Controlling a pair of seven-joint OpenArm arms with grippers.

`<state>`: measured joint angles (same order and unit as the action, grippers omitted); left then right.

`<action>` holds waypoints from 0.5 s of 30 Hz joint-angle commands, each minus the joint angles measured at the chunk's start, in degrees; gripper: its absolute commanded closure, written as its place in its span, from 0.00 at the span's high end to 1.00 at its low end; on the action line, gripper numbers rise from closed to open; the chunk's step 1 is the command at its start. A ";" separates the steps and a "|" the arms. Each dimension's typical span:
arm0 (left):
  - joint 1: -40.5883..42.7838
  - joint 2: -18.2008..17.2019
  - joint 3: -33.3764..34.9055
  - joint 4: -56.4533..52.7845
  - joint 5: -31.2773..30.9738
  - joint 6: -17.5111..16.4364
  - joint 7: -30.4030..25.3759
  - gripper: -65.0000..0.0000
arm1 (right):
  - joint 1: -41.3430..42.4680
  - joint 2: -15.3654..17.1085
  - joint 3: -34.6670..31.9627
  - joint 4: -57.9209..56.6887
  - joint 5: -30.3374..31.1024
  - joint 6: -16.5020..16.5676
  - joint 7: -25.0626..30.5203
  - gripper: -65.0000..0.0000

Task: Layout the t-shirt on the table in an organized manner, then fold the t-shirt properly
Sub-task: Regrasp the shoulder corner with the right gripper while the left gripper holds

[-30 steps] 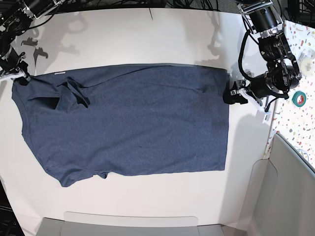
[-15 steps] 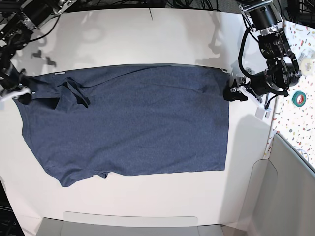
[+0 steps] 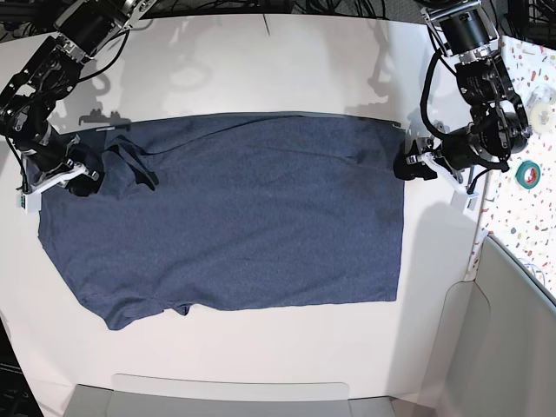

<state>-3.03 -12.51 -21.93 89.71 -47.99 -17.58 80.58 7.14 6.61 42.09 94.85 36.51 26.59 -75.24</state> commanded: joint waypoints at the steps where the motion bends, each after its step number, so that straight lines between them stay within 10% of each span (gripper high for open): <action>1: -0.80 -0.81 -0.35 0.97 -1.11 0.05 -0.58 0.36 | 1.52 0.82 0.07 0.32 0.89 -0.08 0.82 0.00; 15: -0.71 -0.72 -0.44 0.79 -1.11 0.05 -0.58 0.36 | 10.49 0.82 0.07 -15.77 -5.70 0.00 1.18 0.00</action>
<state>-3.05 -12.51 -22.11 89.65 -48.12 -17.56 80.49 16.51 6.63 42.17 78.15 29.98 26.55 -74.81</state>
